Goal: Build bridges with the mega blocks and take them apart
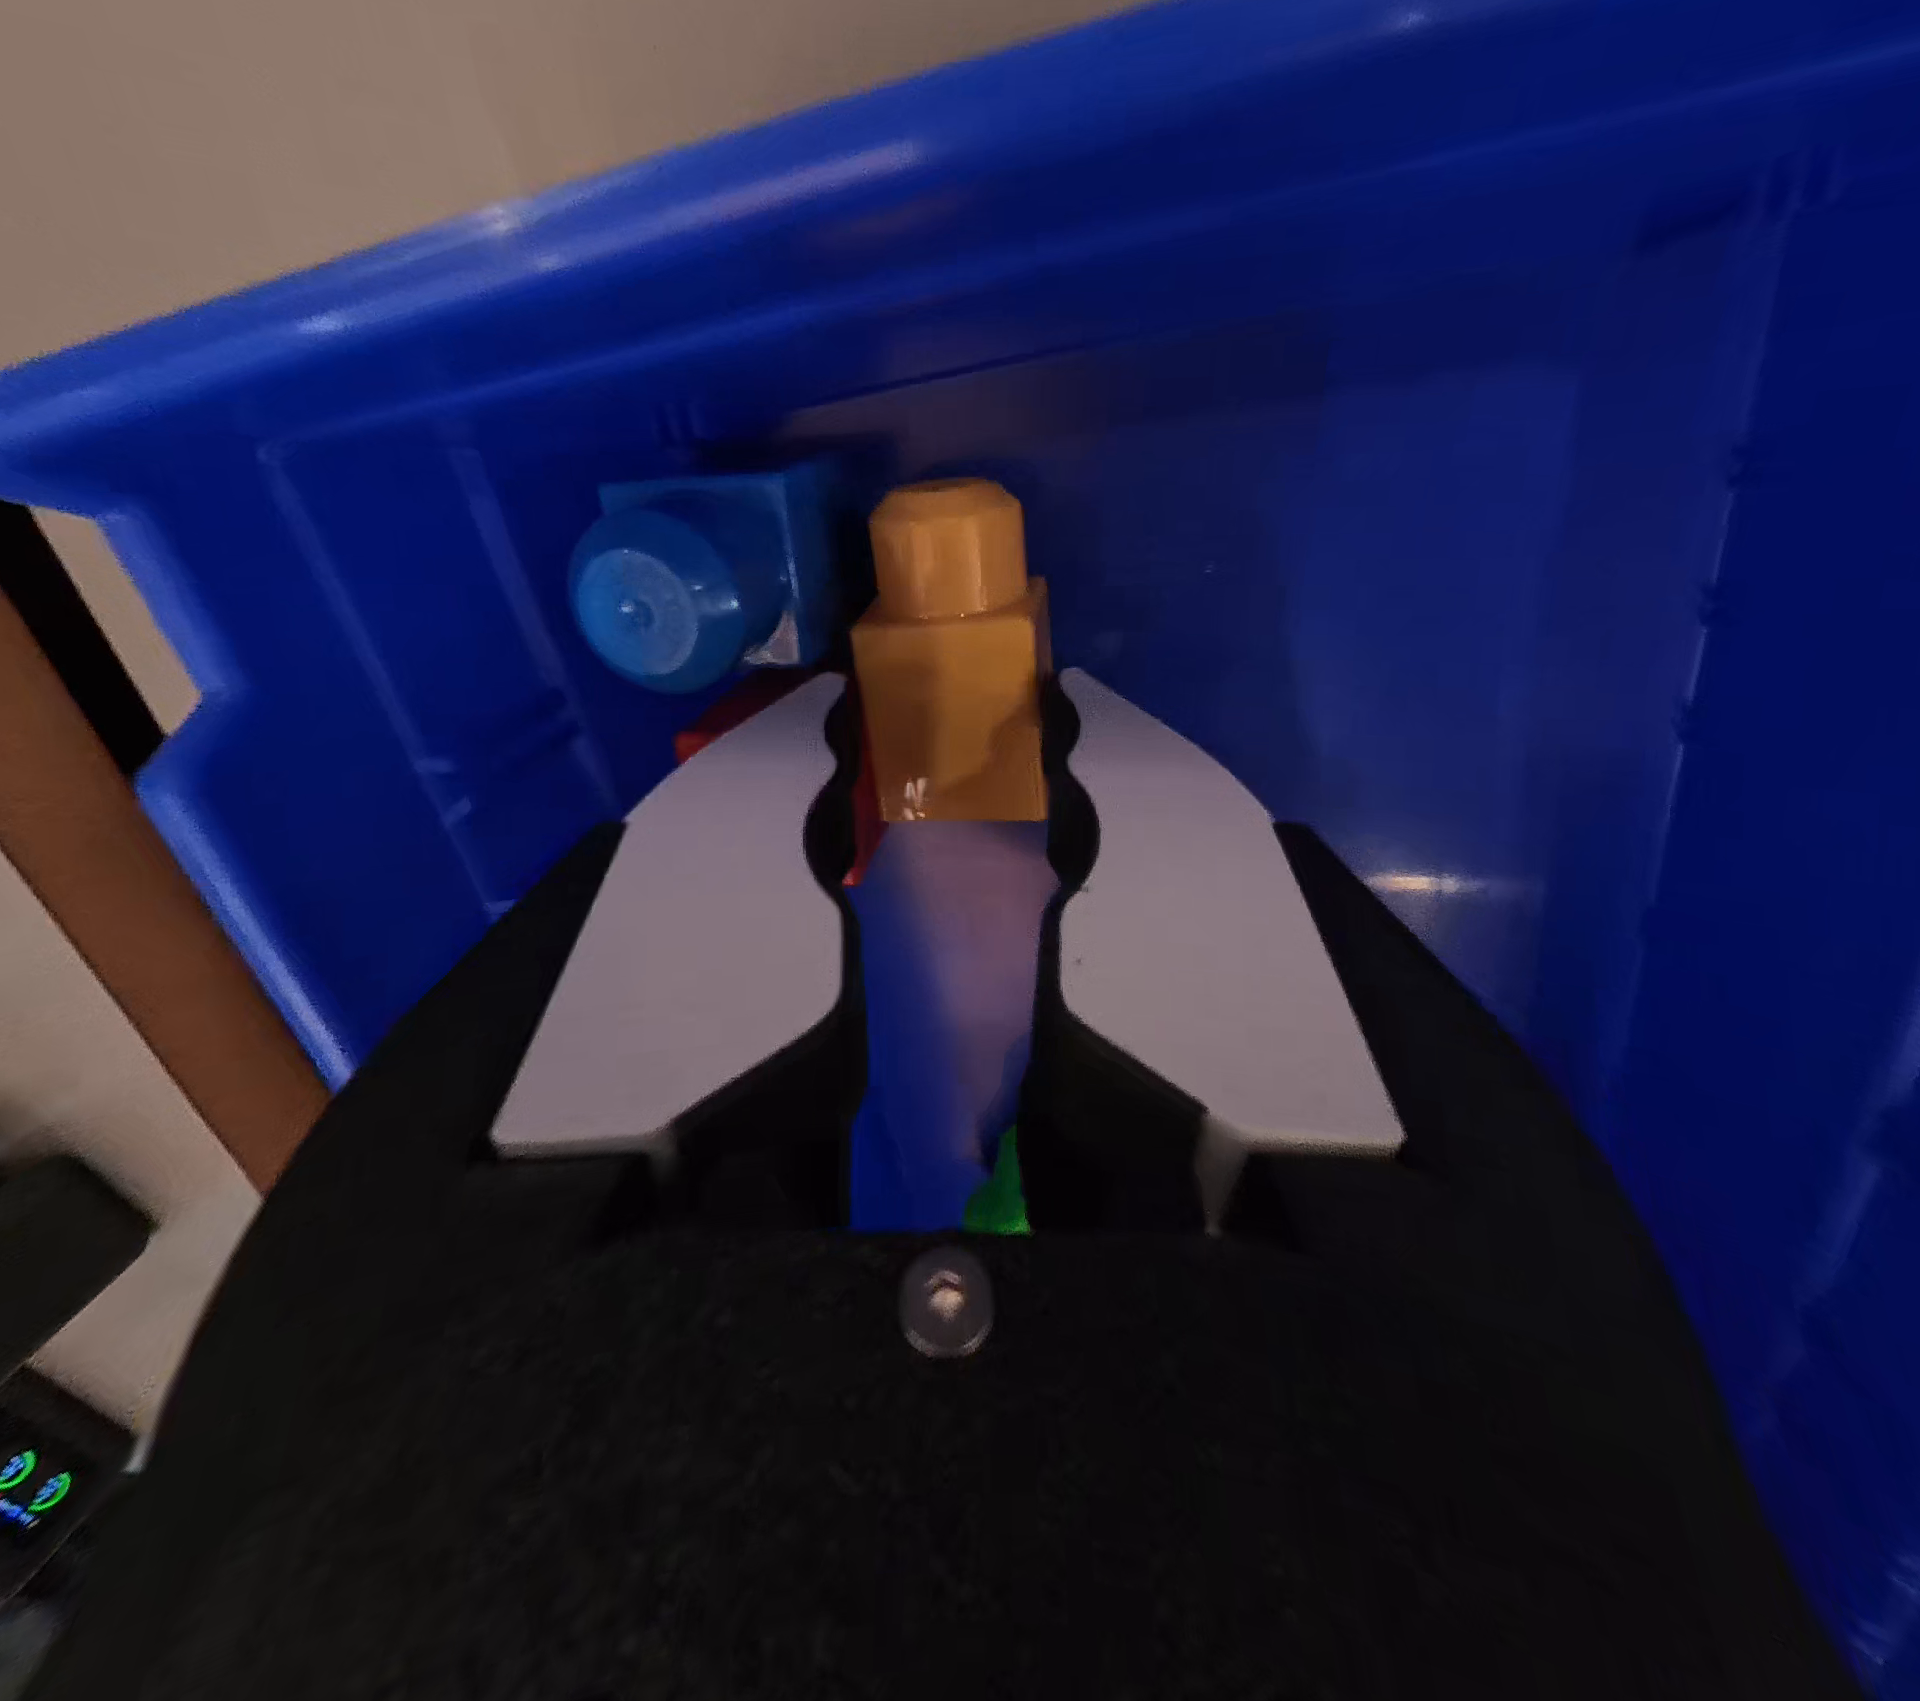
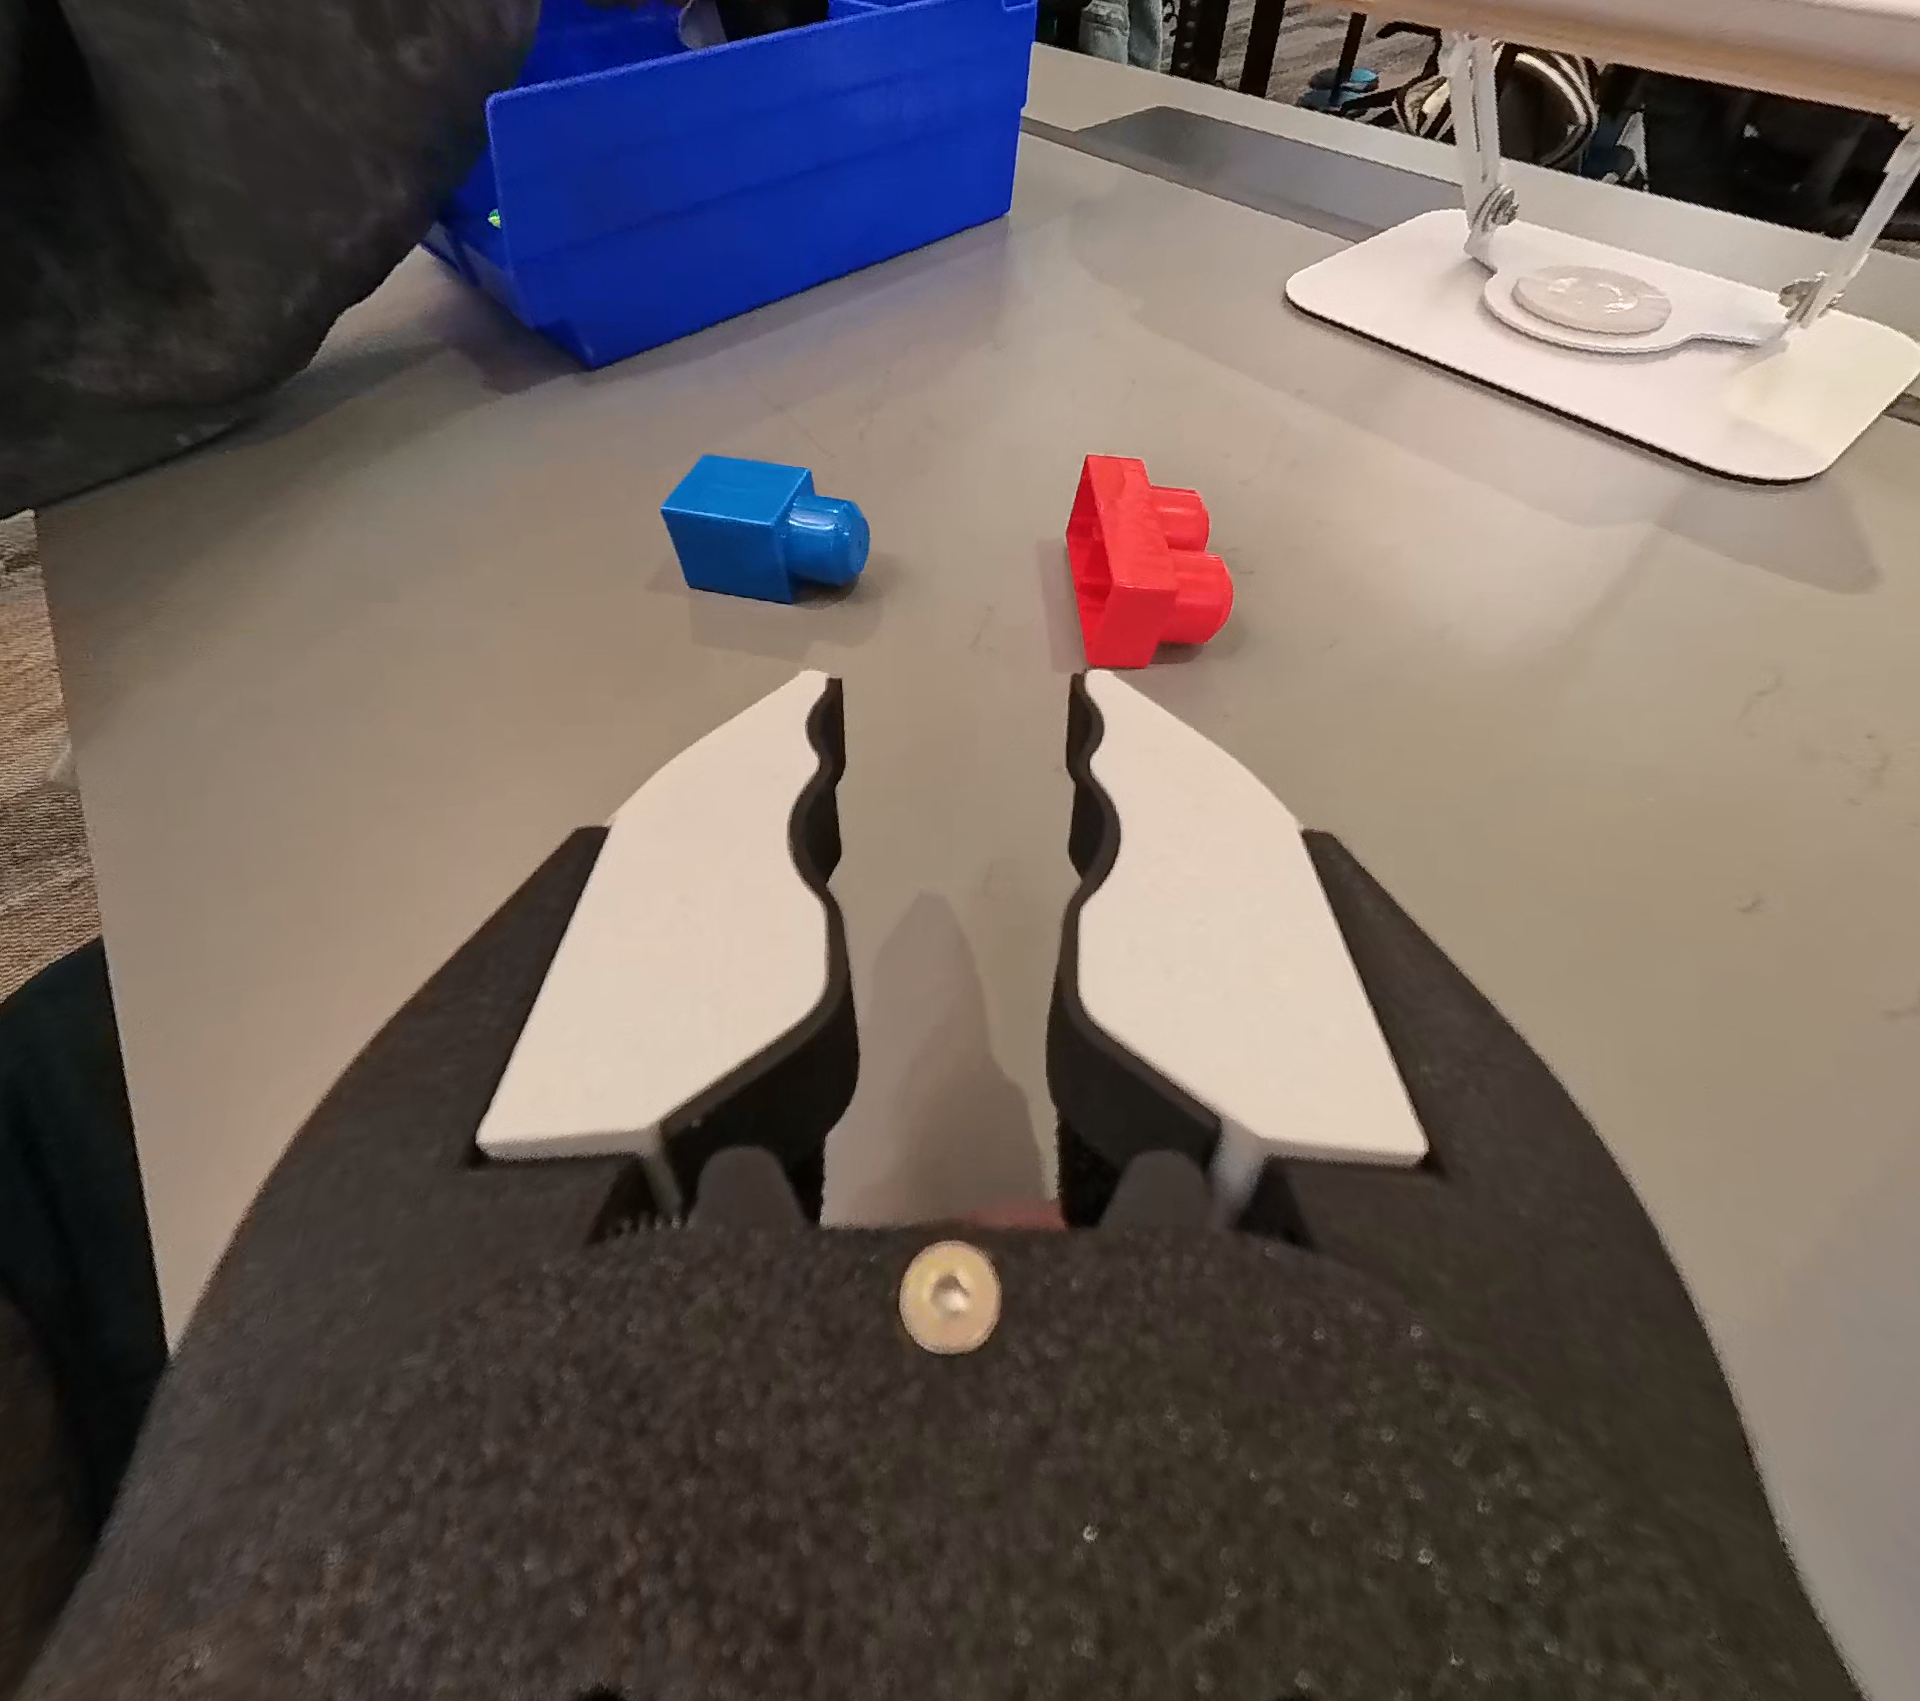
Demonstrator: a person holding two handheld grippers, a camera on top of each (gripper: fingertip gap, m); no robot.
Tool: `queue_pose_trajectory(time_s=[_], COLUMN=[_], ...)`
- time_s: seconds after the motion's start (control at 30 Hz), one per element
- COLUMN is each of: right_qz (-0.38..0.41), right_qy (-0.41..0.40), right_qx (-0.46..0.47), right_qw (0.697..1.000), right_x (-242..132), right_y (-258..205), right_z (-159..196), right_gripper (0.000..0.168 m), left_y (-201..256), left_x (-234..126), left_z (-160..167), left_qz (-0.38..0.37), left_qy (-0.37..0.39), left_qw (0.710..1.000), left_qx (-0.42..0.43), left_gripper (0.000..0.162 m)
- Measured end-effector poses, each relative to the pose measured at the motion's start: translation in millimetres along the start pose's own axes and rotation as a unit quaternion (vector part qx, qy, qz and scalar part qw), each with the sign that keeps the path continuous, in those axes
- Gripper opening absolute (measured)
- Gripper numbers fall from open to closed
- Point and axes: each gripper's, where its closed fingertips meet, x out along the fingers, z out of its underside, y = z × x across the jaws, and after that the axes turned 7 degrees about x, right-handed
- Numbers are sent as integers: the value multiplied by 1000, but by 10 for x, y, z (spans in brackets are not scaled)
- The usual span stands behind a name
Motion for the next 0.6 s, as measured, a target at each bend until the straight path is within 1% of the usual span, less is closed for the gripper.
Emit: queue_pose_trajectory(time_s=[0.03,0.2,0.3,0.37,0.47,0.53,0.6], right_qz=[-1,-2,-1,-1,0,1,2], right_qy=[-1,0,2,3,5,7,7], right_qx=[1,4,5,5,6,5,5], right_qw=[1000,1000,1000,1000,1000,1000,1000], right_x=[2,1,-3,-6,-11,-14,-14], right_y=[1,4,7,8,10,12,13], right_z=[2,0,-4,-7,-12,-16,-16], right_gripper=[41,41,41,41,41,41,41], left_y=[21,74,143,229,417,667,1032], left_x=[-2,-35,-221,-470,-976,-1333,-1652], left_z=[10,64,58,45,54,126,266], left_qz=[5,5,17,33,40,52,62], left_qy=[-5,-22,2,31,89,126,157], left_qw=[1000,1000,999,997,988,978,963], left_qx=[0,19,38,62,119,160,210], left_gripper=[33,32,32,32,32,32,32])
